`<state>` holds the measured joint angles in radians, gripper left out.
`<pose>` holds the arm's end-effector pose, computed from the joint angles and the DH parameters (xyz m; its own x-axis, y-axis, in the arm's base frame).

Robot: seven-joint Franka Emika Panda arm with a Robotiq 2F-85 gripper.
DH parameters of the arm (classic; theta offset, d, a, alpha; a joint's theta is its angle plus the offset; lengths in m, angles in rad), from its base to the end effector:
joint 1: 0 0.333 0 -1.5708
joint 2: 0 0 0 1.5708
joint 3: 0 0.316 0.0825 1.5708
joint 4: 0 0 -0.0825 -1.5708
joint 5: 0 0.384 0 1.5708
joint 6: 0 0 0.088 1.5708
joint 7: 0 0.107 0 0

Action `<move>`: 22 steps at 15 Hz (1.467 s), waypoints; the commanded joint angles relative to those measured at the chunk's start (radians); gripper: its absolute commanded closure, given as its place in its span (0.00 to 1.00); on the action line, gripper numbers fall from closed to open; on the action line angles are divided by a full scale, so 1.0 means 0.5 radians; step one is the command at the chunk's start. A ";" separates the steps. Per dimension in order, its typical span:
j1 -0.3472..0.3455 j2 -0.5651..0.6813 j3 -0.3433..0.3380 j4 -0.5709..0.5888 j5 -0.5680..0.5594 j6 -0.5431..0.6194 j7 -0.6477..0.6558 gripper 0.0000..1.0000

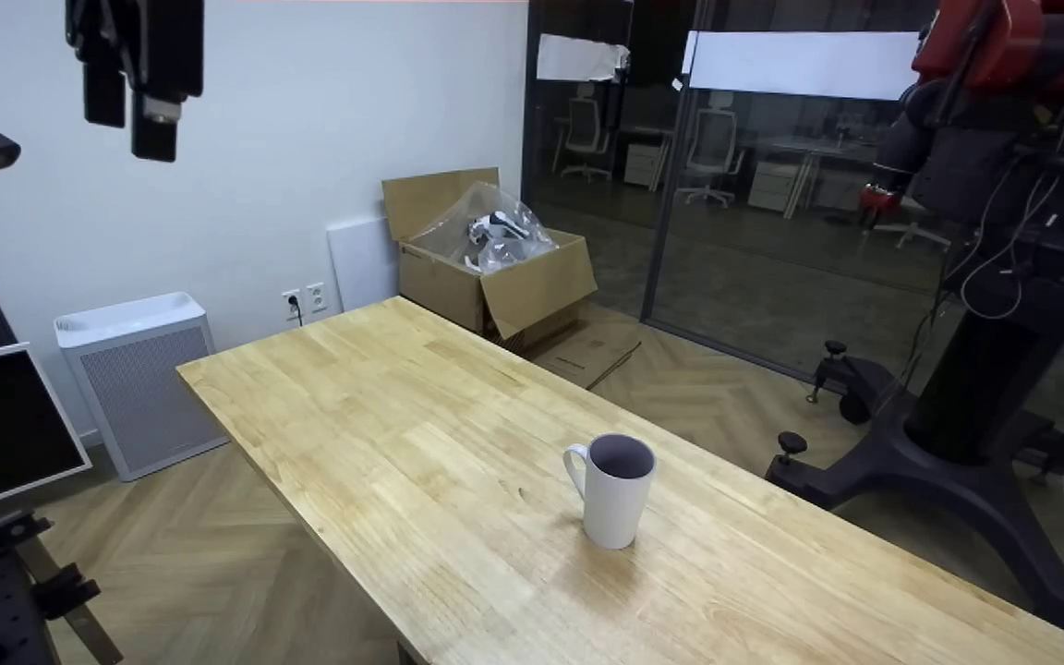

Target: Move the cup

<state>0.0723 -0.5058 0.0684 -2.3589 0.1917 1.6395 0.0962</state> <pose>0.3683 0.0739 0.4991 0.9738 0.0135 -0.2271 -0.0163 -0.9915 -0.1291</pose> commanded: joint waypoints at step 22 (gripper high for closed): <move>-0.244 1.073 -0.195 0.392 -0.554 1.299 -0.730 0.00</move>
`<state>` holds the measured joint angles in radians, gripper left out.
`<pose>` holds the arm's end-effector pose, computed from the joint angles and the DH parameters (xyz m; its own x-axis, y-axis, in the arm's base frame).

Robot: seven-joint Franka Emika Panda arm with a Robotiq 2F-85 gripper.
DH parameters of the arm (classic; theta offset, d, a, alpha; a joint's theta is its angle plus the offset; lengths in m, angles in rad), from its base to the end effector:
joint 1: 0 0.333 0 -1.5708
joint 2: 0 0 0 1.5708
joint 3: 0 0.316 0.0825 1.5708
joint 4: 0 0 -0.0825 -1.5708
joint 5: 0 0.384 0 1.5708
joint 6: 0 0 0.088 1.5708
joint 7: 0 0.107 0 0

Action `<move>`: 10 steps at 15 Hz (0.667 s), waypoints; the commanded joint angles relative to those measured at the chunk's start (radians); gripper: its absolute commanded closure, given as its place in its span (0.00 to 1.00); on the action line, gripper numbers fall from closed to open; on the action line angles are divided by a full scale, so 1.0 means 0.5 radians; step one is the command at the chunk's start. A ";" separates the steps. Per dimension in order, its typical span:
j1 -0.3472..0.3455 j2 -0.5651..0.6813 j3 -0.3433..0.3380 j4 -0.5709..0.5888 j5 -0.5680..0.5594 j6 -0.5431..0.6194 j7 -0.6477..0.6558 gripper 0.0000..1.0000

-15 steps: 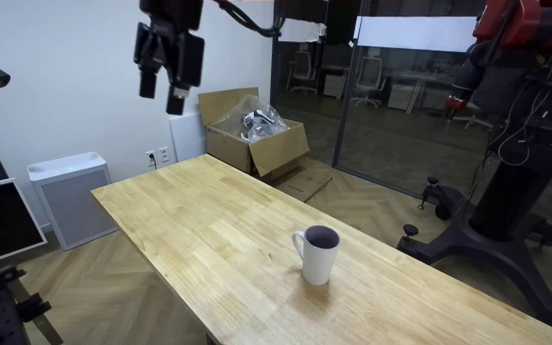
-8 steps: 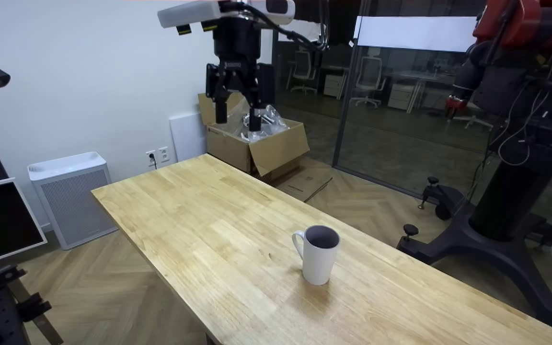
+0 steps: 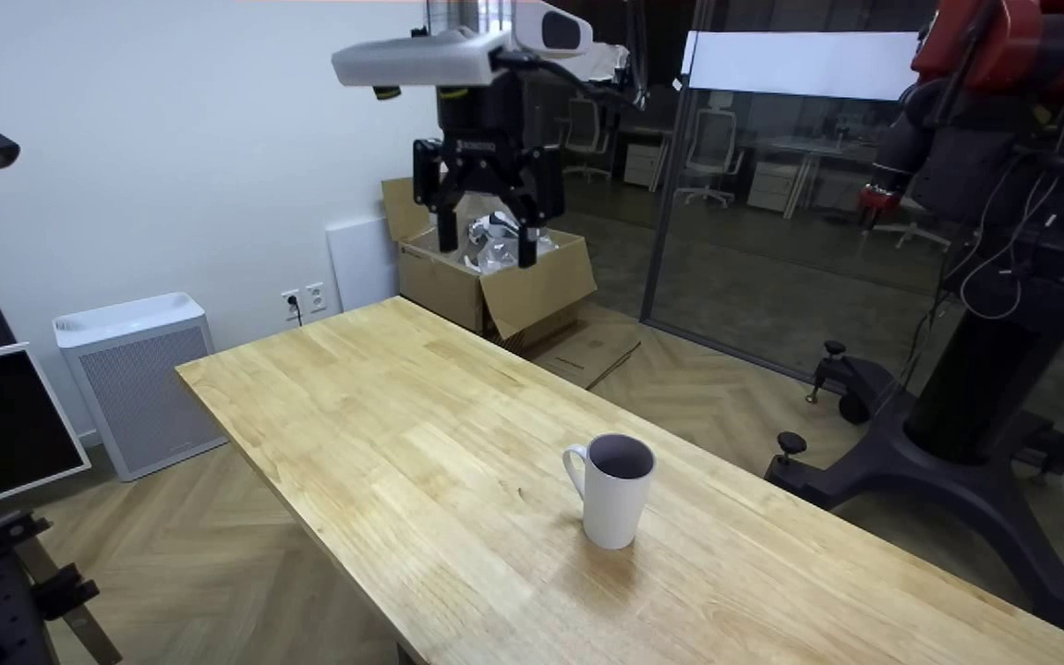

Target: Move the cup

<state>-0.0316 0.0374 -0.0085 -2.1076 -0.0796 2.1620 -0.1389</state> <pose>0.5508 -0.0252 0.4010 0.9898 0.1423 0.0061 0.1416 -0.9875 0.0686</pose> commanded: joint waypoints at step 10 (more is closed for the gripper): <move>-0.067 0.180 -0.077 0.043 0.021 0.215 -0.368 0.00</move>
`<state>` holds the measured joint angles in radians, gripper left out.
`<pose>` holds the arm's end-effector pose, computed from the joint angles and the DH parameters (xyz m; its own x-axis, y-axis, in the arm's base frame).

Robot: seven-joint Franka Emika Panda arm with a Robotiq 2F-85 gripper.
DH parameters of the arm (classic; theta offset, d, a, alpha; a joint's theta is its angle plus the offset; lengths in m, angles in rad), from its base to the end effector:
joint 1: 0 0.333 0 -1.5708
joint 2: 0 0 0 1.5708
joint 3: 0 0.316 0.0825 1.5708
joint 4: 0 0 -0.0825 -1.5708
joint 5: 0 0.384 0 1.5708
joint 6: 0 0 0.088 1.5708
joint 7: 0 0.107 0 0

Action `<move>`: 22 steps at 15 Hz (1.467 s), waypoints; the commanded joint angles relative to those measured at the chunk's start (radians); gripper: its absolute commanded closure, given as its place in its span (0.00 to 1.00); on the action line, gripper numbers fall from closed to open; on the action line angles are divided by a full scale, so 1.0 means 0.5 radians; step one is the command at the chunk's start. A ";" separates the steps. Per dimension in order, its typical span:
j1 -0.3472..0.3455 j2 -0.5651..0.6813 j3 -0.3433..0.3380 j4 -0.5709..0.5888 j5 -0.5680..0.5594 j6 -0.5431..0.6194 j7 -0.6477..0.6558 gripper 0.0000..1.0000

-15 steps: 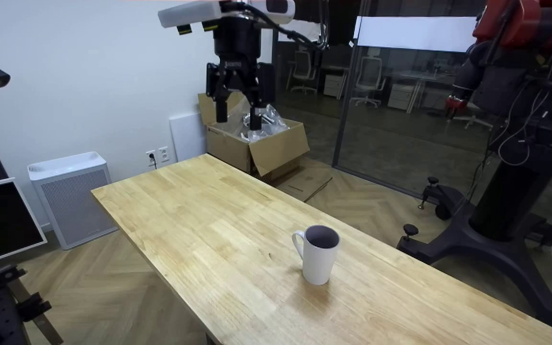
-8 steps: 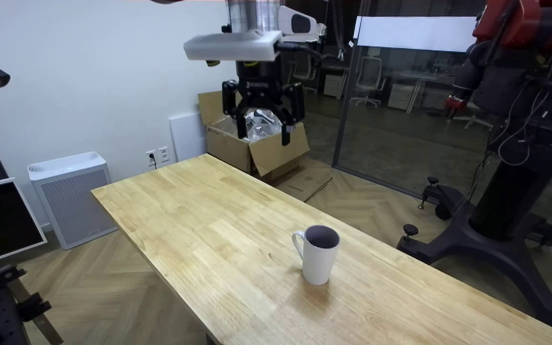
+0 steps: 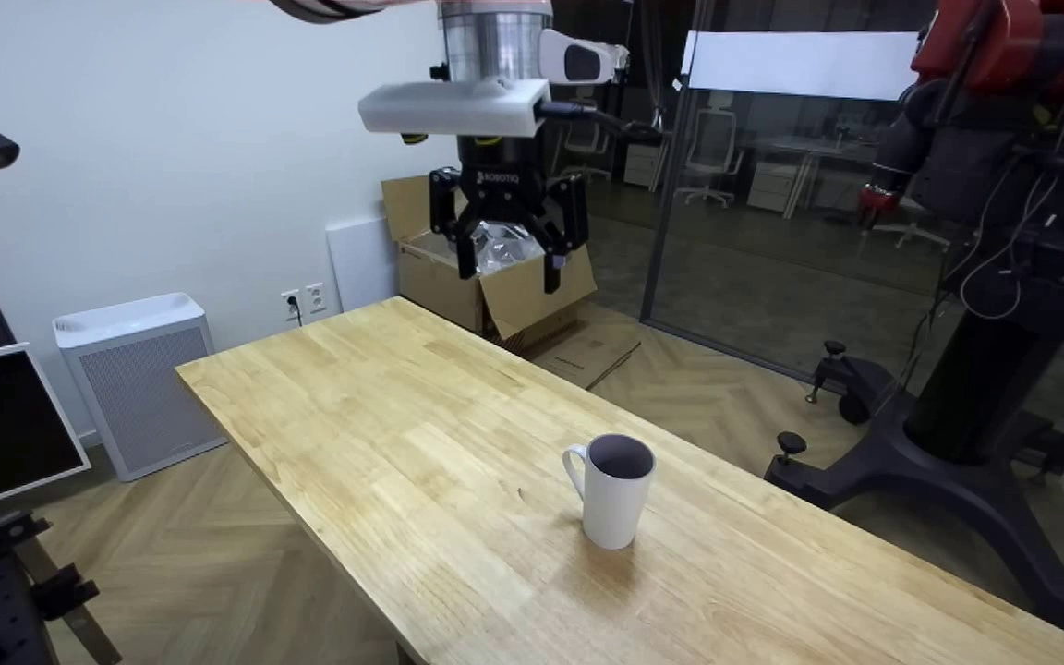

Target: Move the cup

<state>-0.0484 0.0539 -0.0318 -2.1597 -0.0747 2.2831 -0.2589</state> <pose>0.5496 -0.0458 0.3794 0.9730 0.2254 0.0499 0.2212 -0.9722 0.0768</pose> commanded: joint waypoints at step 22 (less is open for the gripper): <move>-0.375 1.070 -0.028 0.728 0.288 0.252 -0.331 0.00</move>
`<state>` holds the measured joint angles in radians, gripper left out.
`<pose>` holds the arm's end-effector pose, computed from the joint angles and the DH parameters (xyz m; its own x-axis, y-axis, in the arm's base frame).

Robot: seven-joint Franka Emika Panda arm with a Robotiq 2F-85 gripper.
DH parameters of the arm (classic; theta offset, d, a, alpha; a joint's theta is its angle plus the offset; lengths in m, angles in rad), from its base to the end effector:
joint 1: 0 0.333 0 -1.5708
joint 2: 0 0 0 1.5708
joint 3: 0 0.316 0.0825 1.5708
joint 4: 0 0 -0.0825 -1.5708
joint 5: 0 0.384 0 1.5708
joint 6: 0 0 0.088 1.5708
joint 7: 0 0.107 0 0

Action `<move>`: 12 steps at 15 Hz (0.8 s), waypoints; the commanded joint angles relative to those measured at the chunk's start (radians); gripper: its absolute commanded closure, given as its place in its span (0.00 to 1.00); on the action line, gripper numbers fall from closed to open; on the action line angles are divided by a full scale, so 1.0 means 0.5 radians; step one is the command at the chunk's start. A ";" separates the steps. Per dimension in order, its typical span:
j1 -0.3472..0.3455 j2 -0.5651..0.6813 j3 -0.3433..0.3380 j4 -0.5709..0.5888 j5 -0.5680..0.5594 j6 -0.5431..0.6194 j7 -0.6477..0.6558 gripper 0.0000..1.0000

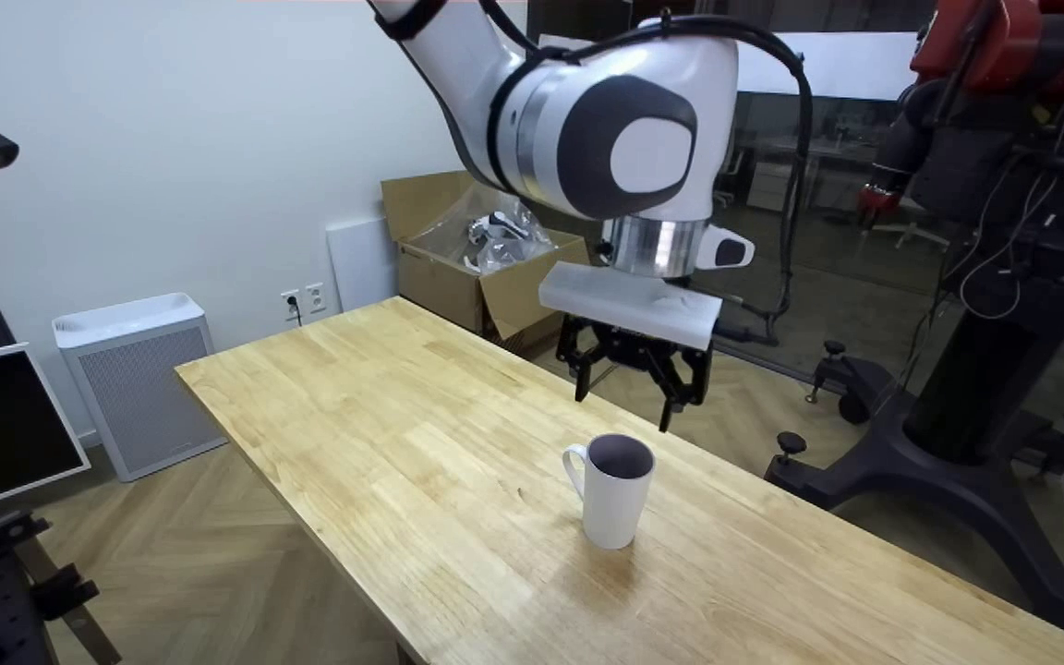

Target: Move the cup

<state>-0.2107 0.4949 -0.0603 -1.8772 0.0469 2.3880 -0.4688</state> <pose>0.6163 -0.1685 0.2484 0.9852 0.1705 0.0171 0.1705 -0.9854 0.0041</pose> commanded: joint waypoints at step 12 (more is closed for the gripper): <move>-0.074 0.446 -0.008 0.323 0.003 0.110 0.320 0.00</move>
<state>-0.2458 0.6888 -0.0659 -1.7550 0.0577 2.4496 -0.3643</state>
